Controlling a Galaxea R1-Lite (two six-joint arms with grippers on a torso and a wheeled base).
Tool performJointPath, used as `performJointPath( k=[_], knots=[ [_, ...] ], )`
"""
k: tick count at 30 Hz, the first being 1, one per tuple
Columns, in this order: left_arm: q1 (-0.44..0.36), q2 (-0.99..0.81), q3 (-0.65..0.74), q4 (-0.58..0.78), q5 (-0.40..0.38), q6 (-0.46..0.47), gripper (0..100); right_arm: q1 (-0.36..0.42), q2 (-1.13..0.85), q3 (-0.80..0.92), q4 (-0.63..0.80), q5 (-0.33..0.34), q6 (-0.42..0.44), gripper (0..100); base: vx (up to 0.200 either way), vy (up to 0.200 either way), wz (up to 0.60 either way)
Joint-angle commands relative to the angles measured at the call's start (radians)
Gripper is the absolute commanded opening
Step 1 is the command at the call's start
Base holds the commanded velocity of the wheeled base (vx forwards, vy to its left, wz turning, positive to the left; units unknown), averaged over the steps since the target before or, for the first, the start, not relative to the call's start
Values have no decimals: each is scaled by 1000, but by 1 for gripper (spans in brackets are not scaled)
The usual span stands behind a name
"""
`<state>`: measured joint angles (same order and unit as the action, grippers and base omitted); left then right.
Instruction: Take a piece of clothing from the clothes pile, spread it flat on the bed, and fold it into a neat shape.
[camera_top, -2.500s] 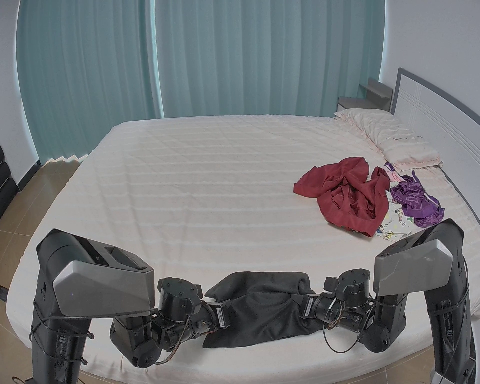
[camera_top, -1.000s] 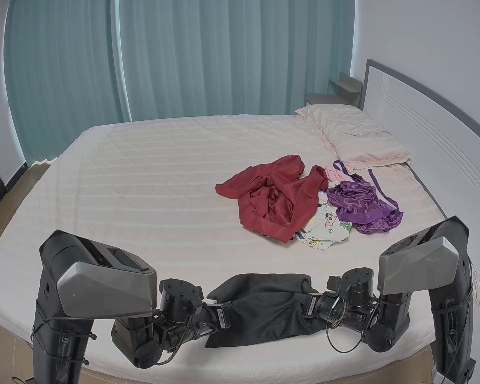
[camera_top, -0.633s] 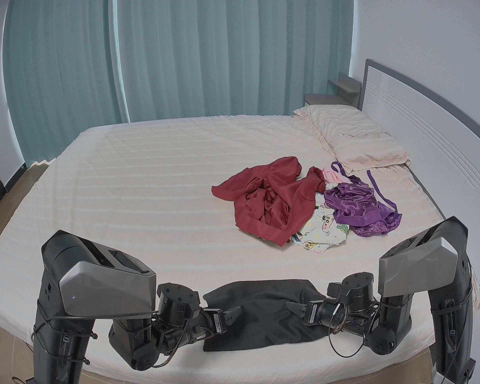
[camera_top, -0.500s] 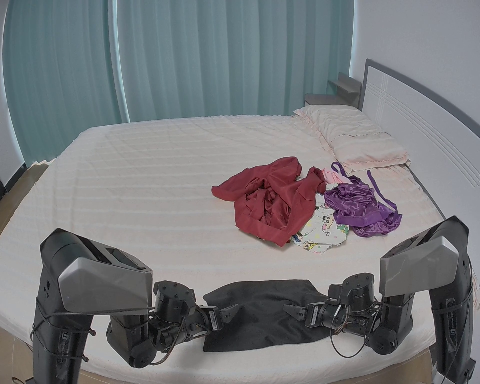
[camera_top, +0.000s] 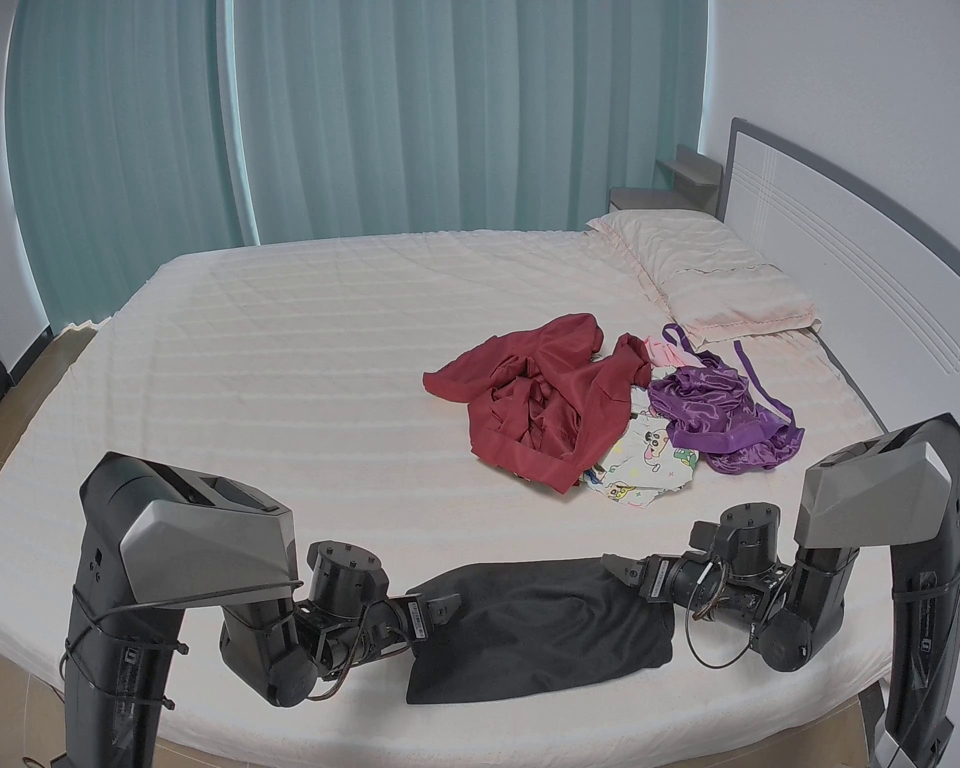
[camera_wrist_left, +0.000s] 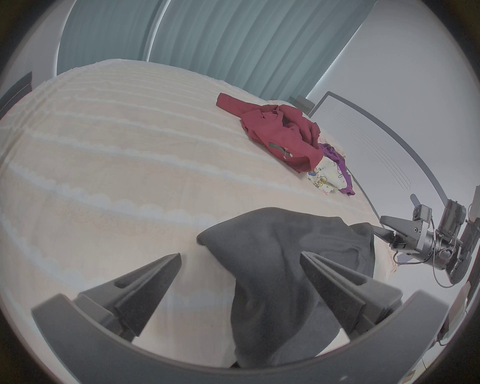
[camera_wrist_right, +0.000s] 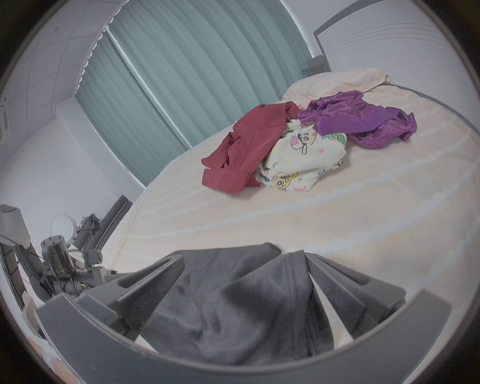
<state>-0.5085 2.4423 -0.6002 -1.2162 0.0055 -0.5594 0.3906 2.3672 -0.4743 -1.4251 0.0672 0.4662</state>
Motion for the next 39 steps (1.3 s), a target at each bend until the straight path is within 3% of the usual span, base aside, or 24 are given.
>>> performJointPath(
  k=[1,8,9,22,25,28,39],
  knots=[
    [1,47,-73,9,7,-5,100,-13,1,-46,-6,3,20,100,0,0,0],
    [1,58,-112,40,8,-24,100,-33,6,-46,3,3,32,100,0,0,0],
    [2,58,-113,52,10,-22,0,-33,6,-43,3,3,31,100,0,0,0],
    [19,67,-167,17,119,-50,0,-59,7,-41,94,20,26,100,0,0,0],
    [21,76,-155,-40,119,-51,0,-131,29,-87,97,105,46,100,0,0,0],
    [27,99,-156,-68,119,-51,0,-154,41,-138,129,126,97,100,0,0,0],
    [33,116,-144,-112,116,-51,0,-56,121,-354,391,123,132,100,0,0,0]
  ],
)
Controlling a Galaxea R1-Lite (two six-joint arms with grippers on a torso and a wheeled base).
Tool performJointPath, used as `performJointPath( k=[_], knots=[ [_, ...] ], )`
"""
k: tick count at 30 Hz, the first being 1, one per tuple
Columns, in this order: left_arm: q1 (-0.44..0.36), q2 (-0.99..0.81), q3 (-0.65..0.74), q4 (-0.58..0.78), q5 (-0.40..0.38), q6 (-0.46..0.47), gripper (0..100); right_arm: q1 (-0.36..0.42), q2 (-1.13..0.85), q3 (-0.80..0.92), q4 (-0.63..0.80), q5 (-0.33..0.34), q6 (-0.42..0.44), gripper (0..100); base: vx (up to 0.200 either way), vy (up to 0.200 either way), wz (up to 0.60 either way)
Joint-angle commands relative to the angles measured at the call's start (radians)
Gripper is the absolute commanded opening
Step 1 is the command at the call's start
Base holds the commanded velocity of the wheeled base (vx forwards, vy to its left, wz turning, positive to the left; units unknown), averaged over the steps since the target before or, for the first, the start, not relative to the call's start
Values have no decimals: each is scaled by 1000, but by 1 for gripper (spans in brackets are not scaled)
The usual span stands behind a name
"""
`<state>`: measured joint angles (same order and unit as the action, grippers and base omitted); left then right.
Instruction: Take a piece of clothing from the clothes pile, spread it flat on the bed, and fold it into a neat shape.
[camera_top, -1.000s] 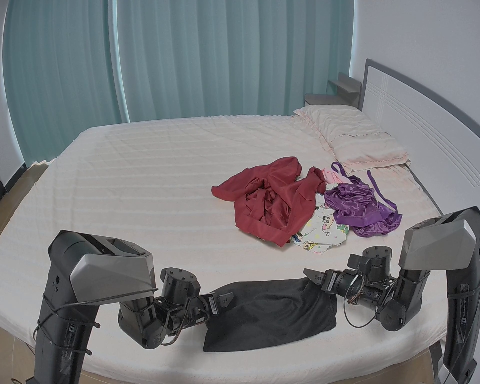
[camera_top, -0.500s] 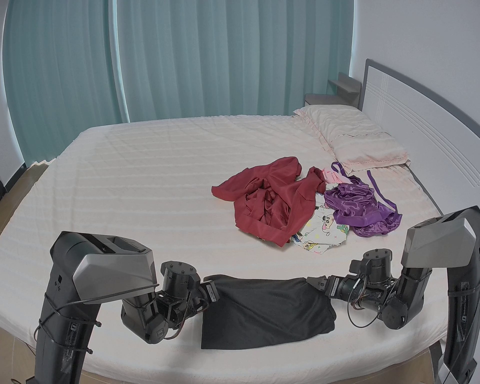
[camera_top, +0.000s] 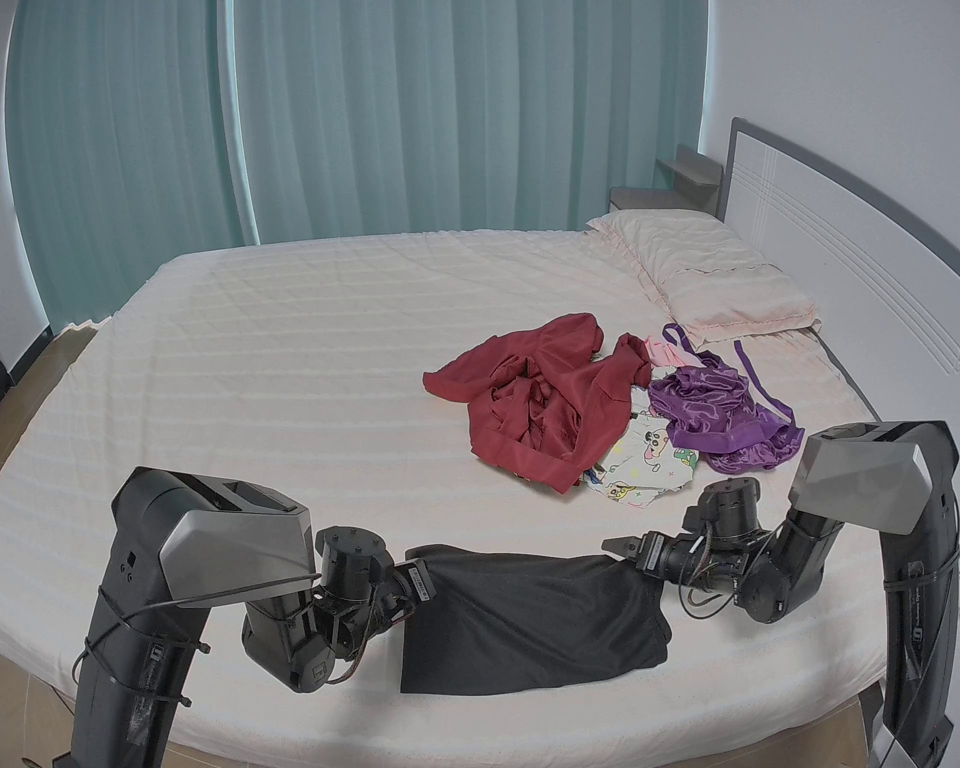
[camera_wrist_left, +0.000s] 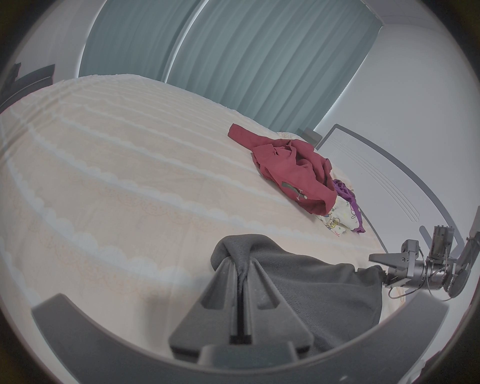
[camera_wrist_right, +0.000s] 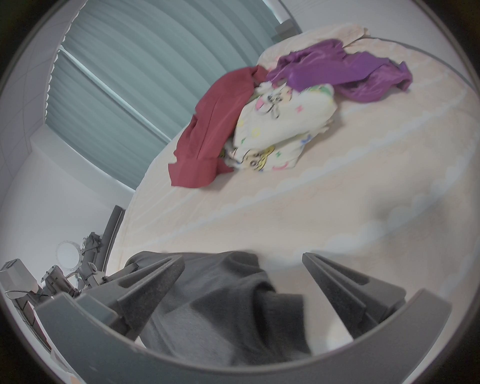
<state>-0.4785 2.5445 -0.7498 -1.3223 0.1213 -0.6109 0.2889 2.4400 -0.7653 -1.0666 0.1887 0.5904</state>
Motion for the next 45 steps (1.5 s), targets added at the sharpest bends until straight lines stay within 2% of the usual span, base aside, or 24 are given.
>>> performJointPath(
  k=[1,2,4,7,8,18,22,27,35,36,37,38,42,45],
  knots=[
    [3,14,6,-6,0,0,0,47,51,-69,36,3,15,100,0,0,0],
    [1,14,6,-5,0,0,0,47,53,-71,37,3,20,100,0,0,0],
    [1,13,7,-6,-2,0,0,50,57,-92,53,12,86,100,0,0,0],
    [1,14,7,-5,-2,0,0,52,50,-100,89,20,94,100,0,0,0],
    [0,14,7,-5,0,0,0,52,45,-103,102,18,95,0,0,0,0],
    [3,16,15,-6,-2,-1,0,38,40,-104,86,12,123,0,0,0,0],
    [9,17,15,-28,5,0,0,24,39,-81,-15,-8,158,0,0,0,0],
    [26,46,15,-117,5,3,0,6,40,-52,-79,-38,155,0,0,0,0],
    [26,46,9,-115,1,11,0,10,65,-52,-81,-43,144,0,0,0,0],
    [26,46,9,-112,0,19,100,13,74,-55,-81,-43,140,0,0,0,0],
    [28,46,9,-112,0,20,100,15,76,-57,-81,-43,137,0,0,0,0],
    [28,46,9,-110,-3,22,100,16,80,-58,-81,-43,129,100,0,0,0],
    [29,48,10,-115,-6,22,100,18,90,-48,-96,-40,80,100,0,0,0],
    [35,43,18,-120,-3,22,100,7,90,-32,-164,-45,62,100,0,0,0]
  ],
)
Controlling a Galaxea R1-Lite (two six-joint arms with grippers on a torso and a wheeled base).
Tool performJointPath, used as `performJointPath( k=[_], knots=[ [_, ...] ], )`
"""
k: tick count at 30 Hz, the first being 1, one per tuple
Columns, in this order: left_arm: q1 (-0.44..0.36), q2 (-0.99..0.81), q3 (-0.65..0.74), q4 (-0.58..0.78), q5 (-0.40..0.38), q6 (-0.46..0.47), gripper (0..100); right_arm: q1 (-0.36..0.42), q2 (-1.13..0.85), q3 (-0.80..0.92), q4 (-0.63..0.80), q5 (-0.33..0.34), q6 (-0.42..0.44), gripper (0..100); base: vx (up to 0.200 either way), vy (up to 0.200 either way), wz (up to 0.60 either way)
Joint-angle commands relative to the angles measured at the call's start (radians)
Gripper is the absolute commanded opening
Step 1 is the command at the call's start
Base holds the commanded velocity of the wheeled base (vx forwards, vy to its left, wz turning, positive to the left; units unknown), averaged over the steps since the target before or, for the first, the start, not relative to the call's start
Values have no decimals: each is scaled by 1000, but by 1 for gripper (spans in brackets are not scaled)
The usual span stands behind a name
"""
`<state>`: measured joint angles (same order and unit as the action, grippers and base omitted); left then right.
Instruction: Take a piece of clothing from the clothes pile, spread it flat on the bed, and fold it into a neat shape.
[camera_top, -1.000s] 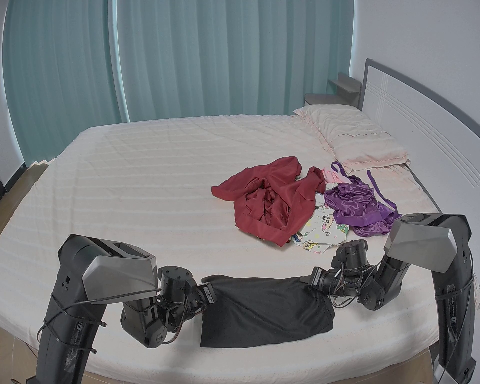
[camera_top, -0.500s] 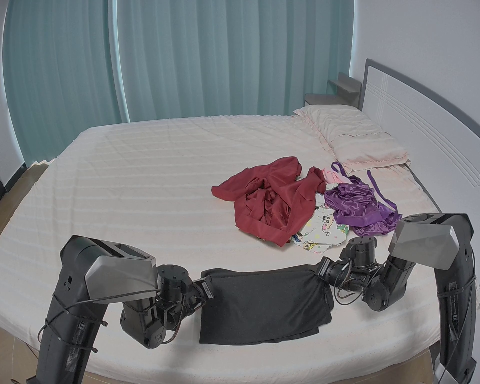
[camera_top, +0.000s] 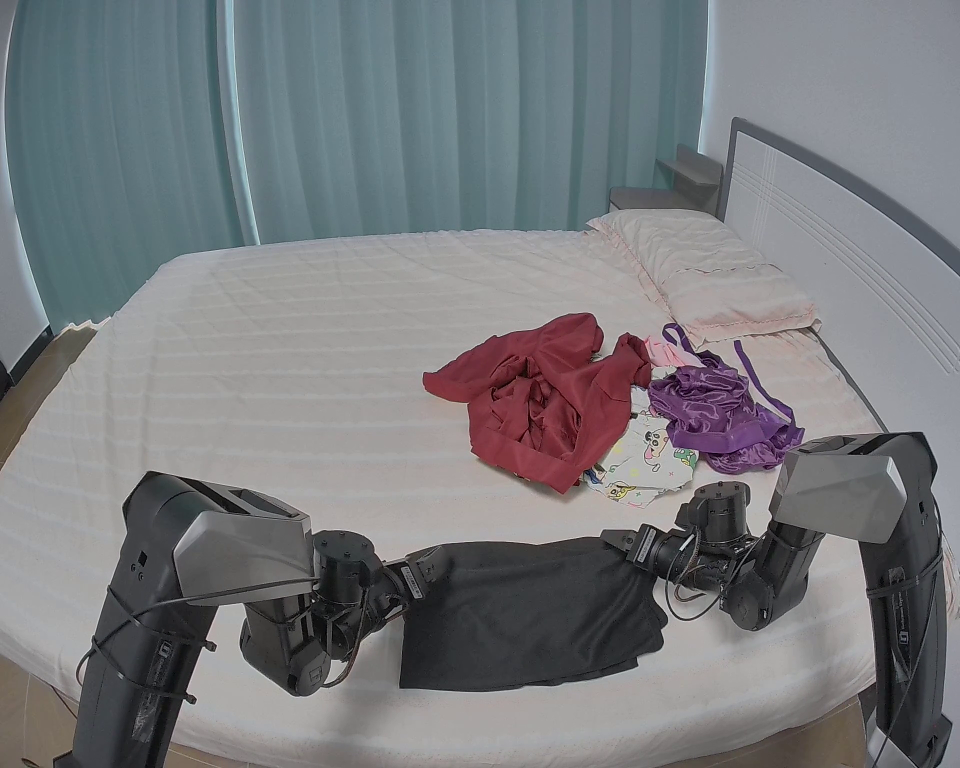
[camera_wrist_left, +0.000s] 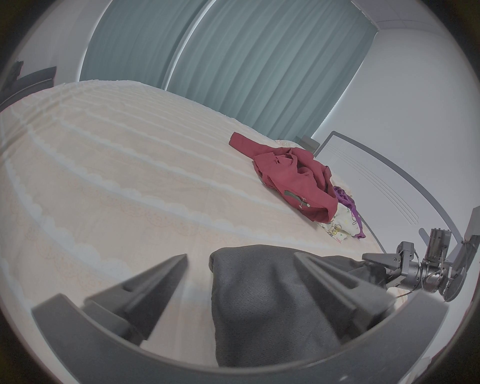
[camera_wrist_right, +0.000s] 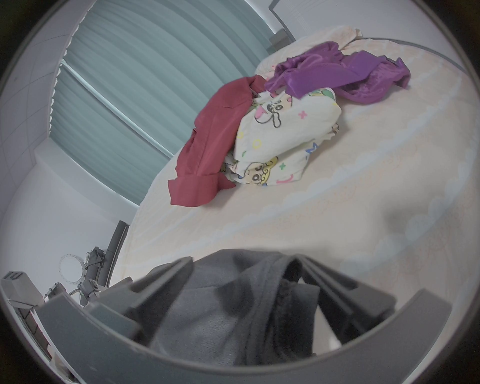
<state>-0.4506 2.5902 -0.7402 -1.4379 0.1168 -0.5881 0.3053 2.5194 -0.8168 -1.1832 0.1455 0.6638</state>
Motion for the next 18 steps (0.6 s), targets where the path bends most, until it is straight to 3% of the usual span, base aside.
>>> performJointPath(
  k=[1,7,12,15,18],
  knots=[
    [9,-10,19,-4,1,-2,100,-20,4,34,-73,-3,-15,100,0,0,0],
    [-11,-97,116,-6,7,-6,100,-69,-103,186,-115,9,-29,100,0,0,0],
    [-37,-107,134,-6,12,-13,100,-71,-113,242,-115,34,-102,100,-200,0,0],
    [-42,-101,154,-4,-2,-10,100,-71,-76,274,-121,43,-193,100,-200,0,0],
    [-42,-101,159,-4,-3,-7,100,-68,-68,295,-156,55,-214,100,-200,0,0]
  ],
)
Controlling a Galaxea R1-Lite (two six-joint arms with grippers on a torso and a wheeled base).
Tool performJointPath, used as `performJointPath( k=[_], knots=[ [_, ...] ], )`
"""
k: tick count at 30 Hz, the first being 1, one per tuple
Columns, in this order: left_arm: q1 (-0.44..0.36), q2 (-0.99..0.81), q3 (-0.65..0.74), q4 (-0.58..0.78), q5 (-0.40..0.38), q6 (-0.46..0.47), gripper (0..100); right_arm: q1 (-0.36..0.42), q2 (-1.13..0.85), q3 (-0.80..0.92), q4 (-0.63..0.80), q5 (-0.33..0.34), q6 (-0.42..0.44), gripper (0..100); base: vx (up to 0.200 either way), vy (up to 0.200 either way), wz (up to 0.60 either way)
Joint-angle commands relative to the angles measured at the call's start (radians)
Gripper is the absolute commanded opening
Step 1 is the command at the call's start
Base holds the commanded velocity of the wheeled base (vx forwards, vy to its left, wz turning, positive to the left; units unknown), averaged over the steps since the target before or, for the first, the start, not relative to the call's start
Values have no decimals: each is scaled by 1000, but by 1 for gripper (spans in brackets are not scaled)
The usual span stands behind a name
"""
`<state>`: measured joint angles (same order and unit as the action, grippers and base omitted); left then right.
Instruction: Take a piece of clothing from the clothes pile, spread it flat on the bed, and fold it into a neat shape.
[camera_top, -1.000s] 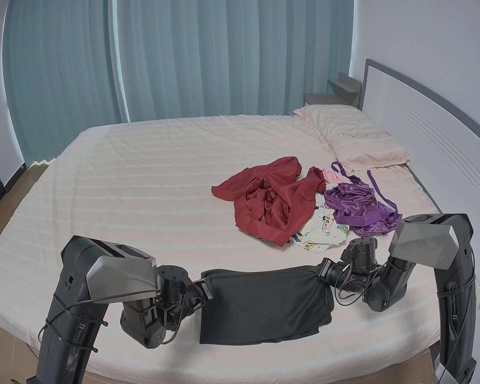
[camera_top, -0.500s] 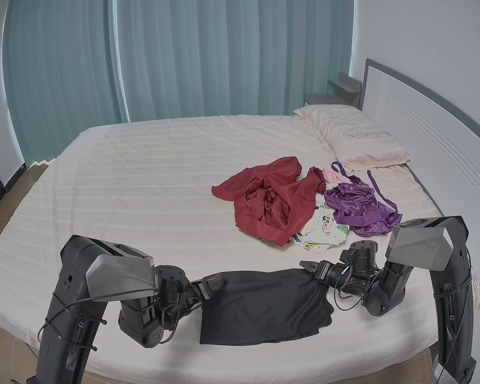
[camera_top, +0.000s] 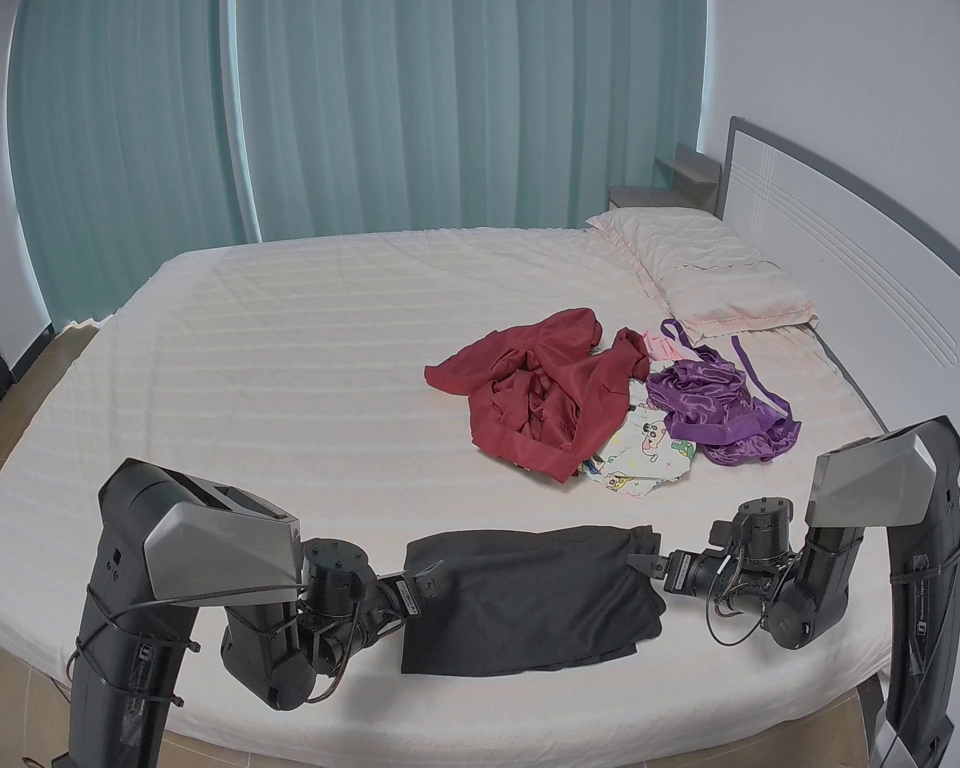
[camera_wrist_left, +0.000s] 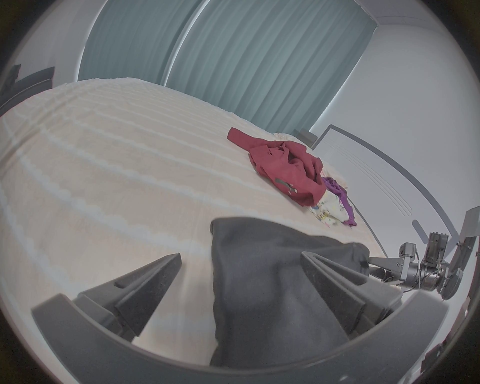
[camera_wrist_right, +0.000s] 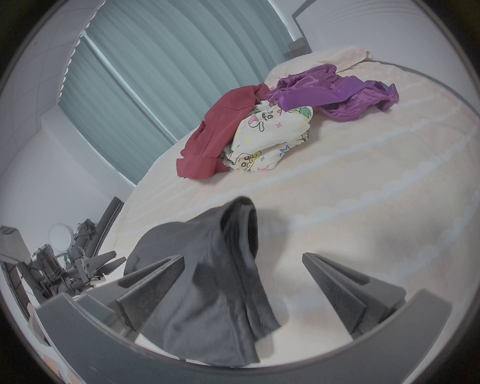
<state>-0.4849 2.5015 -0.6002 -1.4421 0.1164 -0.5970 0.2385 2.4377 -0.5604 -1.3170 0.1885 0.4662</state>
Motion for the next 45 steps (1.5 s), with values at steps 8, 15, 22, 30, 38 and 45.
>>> performJointPath(
  k=[8,15,22,30,38,45],
  knots=[
    [5,-7,57,0,-101,5,100,10,70,51,-120,86,-47,100,-25,0,0],
    [40,31,31,-1,-101,48,100,30,130,-29,-105,78,-69,100,0,0,0],
    [39,43,25,0,-101,51,100,44,124,-76,-24,78,-70,100,0,0,0],
    [15,46,3,3,-107,48,100,58,112,-38,-18,52,-86,0,0,0,0],
    [-15,48,-13,12,-139,45,100,58,70,30,-18,60,-90,0,0,0,0],
    [-15,48,-23,28,-176,43,100,59,72,24,-14,60,-90,0,0,0,0]
  ],
)
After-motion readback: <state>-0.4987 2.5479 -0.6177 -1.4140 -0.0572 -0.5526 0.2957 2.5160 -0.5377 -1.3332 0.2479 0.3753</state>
